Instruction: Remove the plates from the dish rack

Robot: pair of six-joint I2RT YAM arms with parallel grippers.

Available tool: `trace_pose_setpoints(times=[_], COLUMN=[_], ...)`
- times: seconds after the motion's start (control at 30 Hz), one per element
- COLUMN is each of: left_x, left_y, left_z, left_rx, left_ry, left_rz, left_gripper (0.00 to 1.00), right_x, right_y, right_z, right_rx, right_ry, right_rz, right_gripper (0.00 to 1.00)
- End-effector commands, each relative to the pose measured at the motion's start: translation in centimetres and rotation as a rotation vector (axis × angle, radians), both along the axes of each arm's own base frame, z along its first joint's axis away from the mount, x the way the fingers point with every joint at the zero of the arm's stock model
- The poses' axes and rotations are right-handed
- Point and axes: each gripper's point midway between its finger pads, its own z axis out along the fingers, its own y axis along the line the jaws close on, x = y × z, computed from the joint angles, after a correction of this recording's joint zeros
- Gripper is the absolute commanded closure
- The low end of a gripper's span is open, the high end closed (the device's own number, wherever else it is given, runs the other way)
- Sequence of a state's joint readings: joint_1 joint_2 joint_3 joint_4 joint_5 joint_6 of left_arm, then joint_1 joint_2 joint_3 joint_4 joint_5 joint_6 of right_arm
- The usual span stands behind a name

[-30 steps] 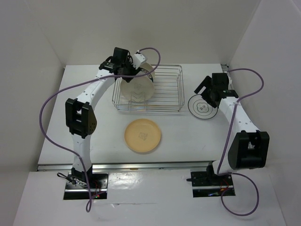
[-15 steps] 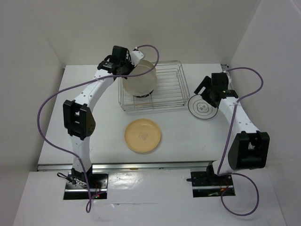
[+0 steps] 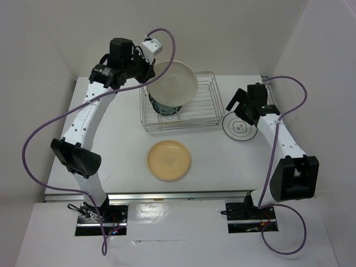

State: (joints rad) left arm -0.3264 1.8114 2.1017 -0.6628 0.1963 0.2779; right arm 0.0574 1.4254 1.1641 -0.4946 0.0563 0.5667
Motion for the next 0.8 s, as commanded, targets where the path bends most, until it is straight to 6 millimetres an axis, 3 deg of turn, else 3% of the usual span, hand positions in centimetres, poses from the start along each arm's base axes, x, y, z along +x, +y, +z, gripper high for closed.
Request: trace_pose_setpoints(times=[0.0,0.03,0.07,0.13,0.17,0.3,0.5,0.67,0.77], left_x=[-6.9,-8.3,-10.7,-12.8,-14.0,-17.7,-19.4,-18.4,-17.5], left_y=[-3.1,-3.4,-3.7,-3.2,-3.1,-1.2,-1.3,-1.5,-1.9], left_z=[0.2,-0.5,-2.8,-5.2,-8.3,-15.2,-19.4,-21.8,-23.0], left_rx=[-0.124,-0.126,-0.121,-0.08,-0.038,0.074,0.116,0.212,0.26], left_ry=[0.208,0.26,0.386,0.491,0.589,0.778,0.852,0.805,0.773], left_rz=[-0.224,-0.27,-0.343,-0.376,-0.388,-0.407,-0.381,-0.295,-0.26], left_gripper=[1.0,1.0,1.0,1.0,1.0,1.0,1.0,1.0,1.0], right_x=[0.8,0.7,0.7,0.5,0.5,-0.3,-0.5,-1.3,-1.4], right_y=[0.5,0.4,0.6,0.6,0.6,0.9,1.4,1.3,1.7], right_z=[2.7,2.7,2.7,2.9,2.9,2.4,2.2,0.9,1.2], right_rx=[-0.004,-0.011,-0.004,-0.004,-0.004,0.008,0.015,0.014,0.014], right_ry=[-0.057,-0.057,-0.057,-0.057,-0.057,-0.046,-0.036,-0.006,-0.015], right_rz=[0.029,0.036,0.044,0.044,0.044,0.057,0.074,0.074,0.084], right_gripper=[0.06,0.06,0.06,0.06,0.06,0.06,0.06,0.06,0.06])
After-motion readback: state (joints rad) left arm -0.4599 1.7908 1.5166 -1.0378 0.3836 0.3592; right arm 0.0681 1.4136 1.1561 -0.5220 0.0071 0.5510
